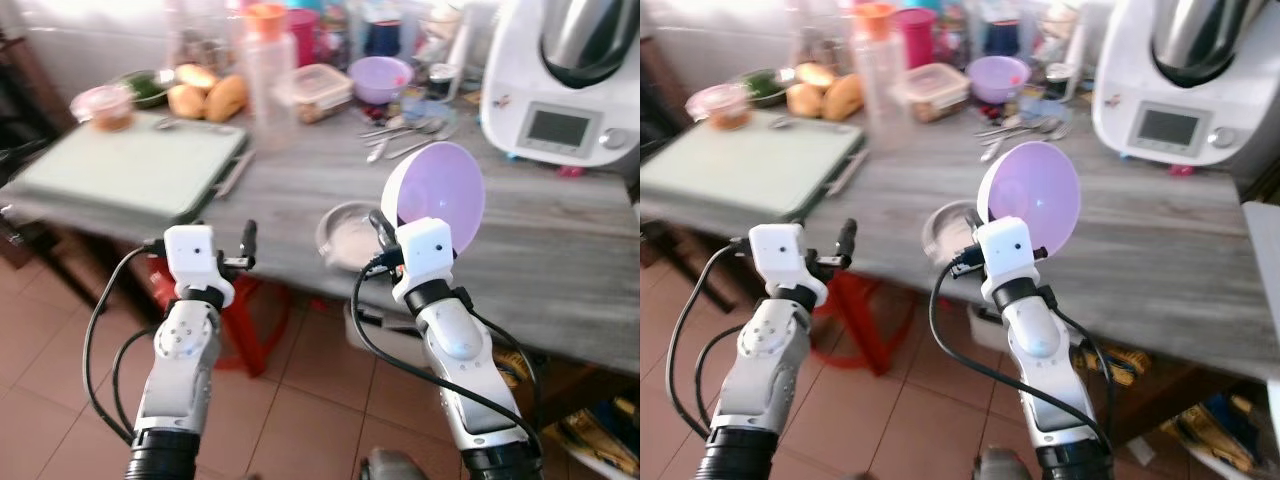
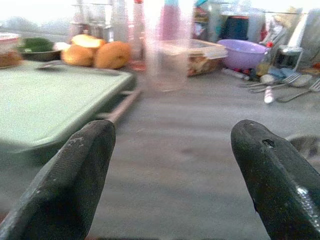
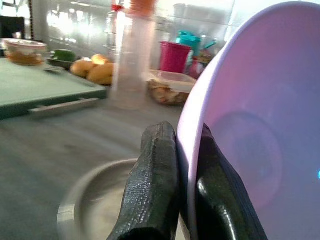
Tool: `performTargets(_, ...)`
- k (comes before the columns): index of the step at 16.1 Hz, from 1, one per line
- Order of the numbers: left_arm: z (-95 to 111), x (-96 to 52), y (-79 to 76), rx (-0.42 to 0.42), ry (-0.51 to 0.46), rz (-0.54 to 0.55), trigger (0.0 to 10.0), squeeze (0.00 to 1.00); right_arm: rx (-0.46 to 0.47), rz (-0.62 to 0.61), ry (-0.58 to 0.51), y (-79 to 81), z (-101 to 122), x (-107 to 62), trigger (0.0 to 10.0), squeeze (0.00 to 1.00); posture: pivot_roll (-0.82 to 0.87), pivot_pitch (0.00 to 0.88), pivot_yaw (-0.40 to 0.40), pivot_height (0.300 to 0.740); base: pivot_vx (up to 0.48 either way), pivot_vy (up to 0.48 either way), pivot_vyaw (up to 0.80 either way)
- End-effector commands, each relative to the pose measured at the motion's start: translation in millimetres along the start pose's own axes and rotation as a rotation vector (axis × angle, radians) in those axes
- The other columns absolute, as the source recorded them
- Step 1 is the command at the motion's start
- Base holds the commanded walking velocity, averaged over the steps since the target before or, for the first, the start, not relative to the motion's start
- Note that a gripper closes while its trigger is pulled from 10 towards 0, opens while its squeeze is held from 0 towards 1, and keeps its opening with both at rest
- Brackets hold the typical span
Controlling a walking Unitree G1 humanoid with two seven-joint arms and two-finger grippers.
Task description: Setting the table
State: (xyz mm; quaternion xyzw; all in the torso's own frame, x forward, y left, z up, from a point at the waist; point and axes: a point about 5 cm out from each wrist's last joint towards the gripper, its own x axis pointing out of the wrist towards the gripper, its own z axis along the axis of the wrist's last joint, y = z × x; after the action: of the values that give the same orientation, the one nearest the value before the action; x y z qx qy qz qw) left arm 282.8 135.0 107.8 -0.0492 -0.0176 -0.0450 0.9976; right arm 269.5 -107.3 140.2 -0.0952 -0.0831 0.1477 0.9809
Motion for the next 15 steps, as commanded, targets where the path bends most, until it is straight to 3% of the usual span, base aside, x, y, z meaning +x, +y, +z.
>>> performTargets(1,2,-0.5,-2.0,-0.006,-0.006,-0.003,10.0,0.0,-0.028,0.019,-0.028,-0.4,5,3.0,10.0,0.0,-0.03,0.0,0.049,0.74,0.458,0.0,0.0)
performTargets(4,2,-3.4,2.4,0.0,-0.004,0.038,10.0,0.0,-0.062,0.091,-0.046,3.9,12,9.1,10.0,0.0,-0.03,0.0,0.047,0.74,0.329,0.0,0.0)
performTargets(9,-1,-18.0,25.1,0.113,0.02,0.083,10.0,0.0,-0.064,0.306,0.022,16.4,11,21.2,10.0,0.0,-0.01,0.0,0.043,0.74,0.0,0.0,0.0)
performTargets(11,-3,-22.4,29.1,0.123,0.038,0.085,10.0,0.0,-0.136,0.446,0.025,25.9,14,26.3,10.0,0.0,0.0,0.0,0.041,0.74,0.0,0.0,0.0)
performTargets(15,-1,-25.4,28.2,0.126,0.038,0.083,10.0,0.0,-0.185,0.575,0.055,32.8,8,32.4,10.0,0.0,0.02,0.005,0.041,0.74,0.0,0.0,0.0)
